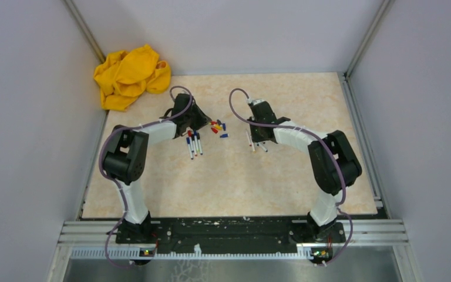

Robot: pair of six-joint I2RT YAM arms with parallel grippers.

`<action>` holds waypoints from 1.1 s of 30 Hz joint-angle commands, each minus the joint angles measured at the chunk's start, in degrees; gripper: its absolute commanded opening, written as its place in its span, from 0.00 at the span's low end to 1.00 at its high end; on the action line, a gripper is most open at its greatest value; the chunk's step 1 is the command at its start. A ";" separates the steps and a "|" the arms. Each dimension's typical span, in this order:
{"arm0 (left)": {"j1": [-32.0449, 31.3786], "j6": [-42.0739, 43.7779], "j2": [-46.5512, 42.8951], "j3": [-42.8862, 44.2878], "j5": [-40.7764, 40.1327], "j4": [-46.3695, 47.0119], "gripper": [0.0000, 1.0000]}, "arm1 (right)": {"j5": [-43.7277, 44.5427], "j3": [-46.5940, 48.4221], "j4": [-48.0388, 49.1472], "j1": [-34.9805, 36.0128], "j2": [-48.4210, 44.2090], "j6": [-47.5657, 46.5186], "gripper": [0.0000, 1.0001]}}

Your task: Open the pen caps

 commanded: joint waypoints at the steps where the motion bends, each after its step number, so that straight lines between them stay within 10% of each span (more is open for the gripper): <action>1: -0.52 0.27 1.37 -0.60 -0.36 -0.46 0.31 | 1.69 3.43 1.07 -0.52 1.61 -1.06 0.00; 33: -2.54 0.07 -1.52 -3.70 -1.18 0.09 0.37 | 2.92 4.20 1.38 -0.96 4.02 -2.36 0.26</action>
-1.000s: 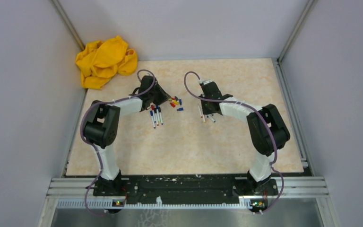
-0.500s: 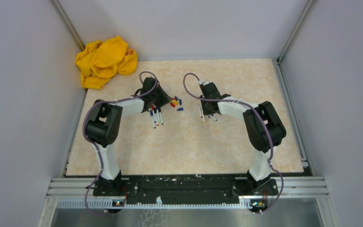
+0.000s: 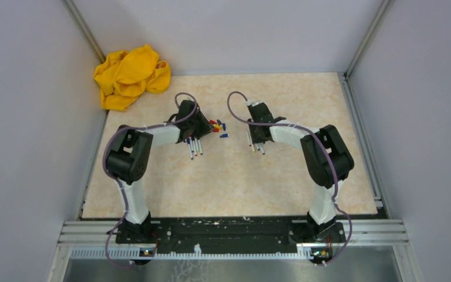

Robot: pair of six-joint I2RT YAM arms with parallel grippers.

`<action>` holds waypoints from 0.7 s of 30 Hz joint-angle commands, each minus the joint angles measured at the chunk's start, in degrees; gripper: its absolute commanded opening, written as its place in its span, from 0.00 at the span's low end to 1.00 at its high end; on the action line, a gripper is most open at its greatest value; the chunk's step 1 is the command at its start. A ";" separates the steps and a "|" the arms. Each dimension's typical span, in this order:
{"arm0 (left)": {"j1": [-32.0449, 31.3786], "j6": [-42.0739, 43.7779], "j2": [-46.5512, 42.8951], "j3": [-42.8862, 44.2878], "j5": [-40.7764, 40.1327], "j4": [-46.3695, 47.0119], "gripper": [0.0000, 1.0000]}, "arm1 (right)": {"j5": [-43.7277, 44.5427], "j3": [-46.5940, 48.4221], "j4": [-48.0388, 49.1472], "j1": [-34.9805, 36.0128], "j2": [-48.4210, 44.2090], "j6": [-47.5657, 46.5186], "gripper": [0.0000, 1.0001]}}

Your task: Open the pen caps

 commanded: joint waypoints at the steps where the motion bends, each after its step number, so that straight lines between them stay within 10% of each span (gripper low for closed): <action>1: -0.49 0.09 -2.96 -0.79 -1.11 -0.11 0.37 | 0.14 2.13 1.26 -0.54 -2.15 -0.86 0.27; 21: -1.08 1.58 -13.69 -3.28 -7.69 -1.43 0.45 | 0.75 5.33 -1.40 3.46 -8.56 -2.98 0.41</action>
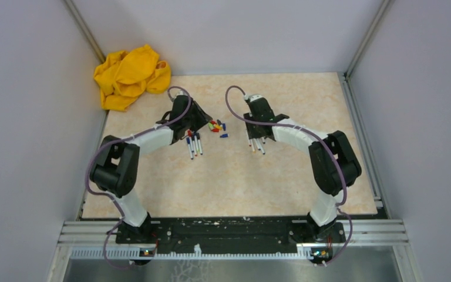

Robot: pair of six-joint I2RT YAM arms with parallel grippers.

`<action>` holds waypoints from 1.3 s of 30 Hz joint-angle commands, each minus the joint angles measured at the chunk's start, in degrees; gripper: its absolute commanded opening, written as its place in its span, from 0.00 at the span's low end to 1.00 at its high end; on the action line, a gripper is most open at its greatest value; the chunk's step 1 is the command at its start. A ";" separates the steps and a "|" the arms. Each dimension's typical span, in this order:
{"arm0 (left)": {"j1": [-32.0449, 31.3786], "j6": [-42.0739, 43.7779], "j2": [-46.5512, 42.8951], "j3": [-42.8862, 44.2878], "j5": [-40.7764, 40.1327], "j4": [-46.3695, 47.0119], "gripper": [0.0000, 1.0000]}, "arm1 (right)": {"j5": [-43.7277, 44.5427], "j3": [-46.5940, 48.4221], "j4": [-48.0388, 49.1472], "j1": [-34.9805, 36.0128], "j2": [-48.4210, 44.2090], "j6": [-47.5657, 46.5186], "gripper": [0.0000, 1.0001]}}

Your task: Open the pen caps

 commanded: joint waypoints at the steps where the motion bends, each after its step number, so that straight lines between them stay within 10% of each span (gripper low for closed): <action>1: -0.36 0.95 -5.94 -2.19 -5.28 -0.70 0.47 | 0.67 5.49 -1.03 2.72 -3.00 -1.32 0.42; 24: -3.03 -1.21 -48.07 -18.17 -33.24 -5.10 0.61 | 0.30 36.10 -12.60 17.72 22.30 7.32 0.43; 39: -3.79 -1.22 -53.50 -19.84 -35.25 -7.87 0.61 | 1.20 45.44 -17.33 20.56 31.43 9.64 0.43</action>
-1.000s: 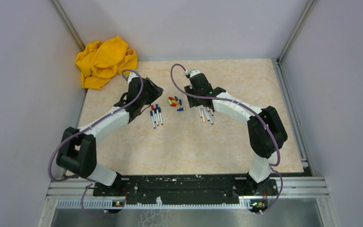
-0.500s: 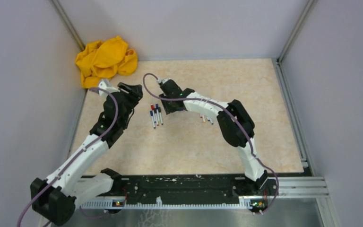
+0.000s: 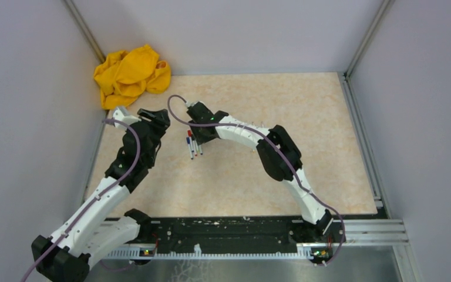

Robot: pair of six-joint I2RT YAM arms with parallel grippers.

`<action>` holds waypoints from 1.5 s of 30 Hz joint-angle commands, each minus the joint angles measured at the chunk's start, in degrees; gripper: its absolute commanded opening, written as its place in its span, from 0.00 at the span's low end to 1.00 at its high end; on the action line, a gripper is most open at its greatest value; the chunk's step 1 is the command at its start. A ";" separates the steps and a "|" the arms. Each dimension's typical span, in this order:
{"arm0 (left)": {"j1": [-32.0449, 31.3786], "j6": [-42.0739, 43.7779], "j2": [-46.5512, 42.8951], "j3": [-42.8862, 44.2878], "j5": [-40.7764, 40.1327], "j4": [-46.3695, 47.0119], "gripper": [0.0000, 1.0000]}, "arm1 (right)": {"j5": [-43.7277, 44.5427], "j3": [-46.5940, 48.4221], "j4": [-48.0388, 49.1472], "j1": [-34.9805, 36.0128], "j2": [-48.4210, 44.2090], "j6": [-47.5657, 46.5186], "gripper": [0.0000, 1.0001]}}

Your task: Open the pen caps

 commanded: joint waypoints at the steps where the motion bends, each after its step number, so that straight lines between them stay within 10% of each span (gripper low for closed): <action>1: -0.47 -0.26 -1.59 -0.64 -1.52 -0.71 0.61 | 1.02 2.85 -1.10 0.47 1.56 1.28 0.43; 15: -0.60 -0.28 -2.42 -0.87 -1.79 -0.26 0.61 | 2.80 4.16 -2.99 1.49 4.38 1.14 0.42; 25: -0.59 -0.08 -1.59 -0.56 -4.18 -0.73 0.65 | 6.26 -5.31 -1.81 2.06 1.95 1.02 0.00; 45: -0.49 -5.05 11.47 4.53 7.28 0.75 0.78 | -3.75 -30.25 15.14 -4.95 -27.09 1.14 0.00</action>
